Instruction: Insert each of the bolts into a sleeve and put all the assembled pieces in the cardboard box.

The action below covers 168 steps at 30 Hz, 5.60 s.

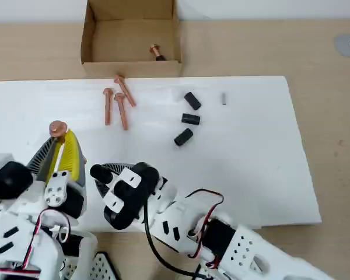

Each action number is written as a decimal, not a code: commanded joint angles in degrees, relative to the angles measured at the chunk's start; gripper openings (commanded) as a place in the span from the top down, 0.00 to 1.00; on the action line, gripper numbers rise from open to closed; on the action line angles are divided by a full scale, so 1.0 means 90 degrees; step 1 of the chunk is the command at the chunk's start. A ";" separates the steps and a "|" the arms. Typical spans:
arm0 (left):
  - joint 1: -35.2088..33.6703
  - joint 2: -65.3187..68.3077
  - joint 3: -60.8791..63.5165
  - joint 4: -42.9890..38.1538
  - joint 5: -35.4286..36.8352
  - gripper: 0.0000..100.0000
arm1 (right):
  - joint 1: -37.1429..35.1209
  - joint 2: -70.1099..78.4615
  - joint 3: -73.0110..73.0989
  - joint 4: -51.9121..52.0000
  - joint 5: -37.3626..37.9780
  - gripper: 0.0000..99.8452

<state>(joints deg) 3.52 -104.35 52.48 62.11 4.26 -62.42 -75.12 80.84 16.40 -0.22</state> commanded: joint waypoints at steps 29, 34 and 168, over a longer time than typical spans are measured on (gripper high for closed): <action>0.1094 0.0015 0.0694 -0.0801 0.0068 0.99 | -0.0083 -0.0161 0.0366 -0.0635 -0.0586 0.99; 0.1084 0.0015 0.0352 -0.0459 0.0068 0.99 | 0.0181 -0.0161 0.0386 -0.0635 -0.0586 0.99; -0.0957 -0.0024 -0.2012 -0.0244 0.0205 0.99 | 0.1392 -0.0112 0.0415 -0.0586 -0.1133 0.99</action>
<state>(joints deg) -5.01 -104.44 36.75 59.56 5.76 -50.81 -75.12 84.88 12.53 -9.80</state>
